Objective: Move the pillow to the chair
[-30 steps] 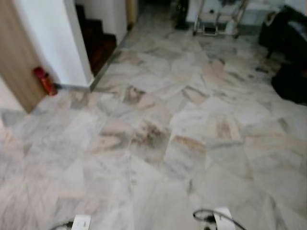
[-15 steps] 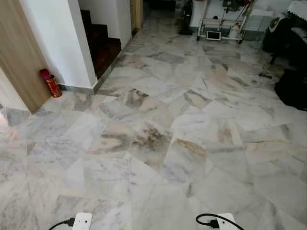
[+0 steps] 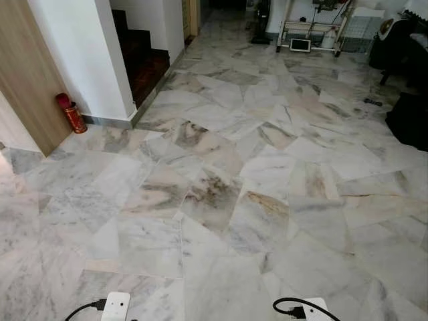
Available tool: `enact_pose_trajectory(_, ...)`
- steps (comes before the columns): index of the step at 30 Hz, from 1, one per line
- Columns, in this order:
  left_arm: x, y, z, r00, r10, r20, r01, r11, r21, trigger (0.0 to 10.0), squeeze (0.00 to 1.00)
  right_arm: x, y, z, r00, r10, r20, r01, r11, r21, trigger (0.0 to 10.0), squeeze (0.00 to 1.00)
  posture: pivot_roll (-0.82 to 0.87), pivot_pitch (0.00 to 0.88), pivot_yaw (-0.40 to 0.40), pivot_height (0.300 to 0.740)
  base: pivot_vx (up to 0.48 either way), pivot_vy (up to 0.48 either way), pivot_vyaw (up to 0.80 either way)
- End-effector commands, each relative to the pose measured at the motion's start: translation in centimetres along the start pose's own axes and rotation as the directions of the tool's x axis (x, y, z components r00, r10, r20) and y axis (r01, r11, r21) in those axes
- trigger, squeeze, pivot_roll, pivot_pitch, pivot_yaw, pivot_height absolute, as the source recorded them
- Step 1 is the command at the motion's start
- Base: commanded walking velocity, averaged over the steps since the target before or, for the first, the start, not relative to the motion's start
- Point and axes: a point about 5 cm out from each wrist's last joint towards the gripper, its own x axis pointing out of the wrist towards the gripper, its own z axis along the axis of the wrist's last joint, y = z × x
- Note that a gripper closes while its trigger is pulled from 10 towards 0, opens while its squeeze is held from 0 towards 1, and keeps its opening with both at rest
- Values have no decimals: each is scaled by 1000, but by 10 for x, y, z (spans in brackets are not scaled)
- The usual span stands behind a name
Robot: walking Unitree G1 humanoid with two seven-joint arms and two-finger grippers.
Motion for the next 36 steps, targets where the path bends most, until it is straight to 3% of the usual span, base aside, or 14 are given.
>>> enact_pose_trajectory(1, 0, 0, 1, 1000, -8, 4, 8, 1000, 16, 10000, 0, 0, 1, -1, 1000, 0, -5, 0, 1000, 14, 10000, 0, 9, 0, 0, 740, 0, 0, 0)
enact_pose_trajectory(36, 0, -1, 1, 1000, -13, 5, 13, 1000, 16, 10000, 0, 0, 0, -2, 1000, -4, -9, 4, 1000, -1, 10000, 0, 9, 0, -4, 740, 0, 0, 0)
